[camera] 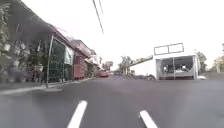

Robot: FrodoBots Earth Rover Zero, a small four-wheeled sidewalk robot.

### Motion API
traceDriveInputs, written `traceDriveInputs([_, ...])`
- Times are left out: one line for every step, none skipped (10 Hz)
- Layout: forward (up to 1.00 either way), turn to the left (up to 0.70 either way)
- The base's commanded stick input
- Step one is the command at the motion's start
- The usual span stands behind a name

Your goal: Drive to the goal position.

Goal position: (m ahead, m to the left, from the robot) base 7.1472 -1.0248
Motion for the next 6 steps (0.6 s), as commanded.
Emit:
traceDriveInputs([1.0, 0.0])
traceDriveInputs([1.0, 0.0])
traceDriveInputs([1.0, 0.0])
traceDriveInputs([1.0, 0.0])
traceDriveInputs([1.0, 0.0])
traceDriveInputs([1.0, 0.0])
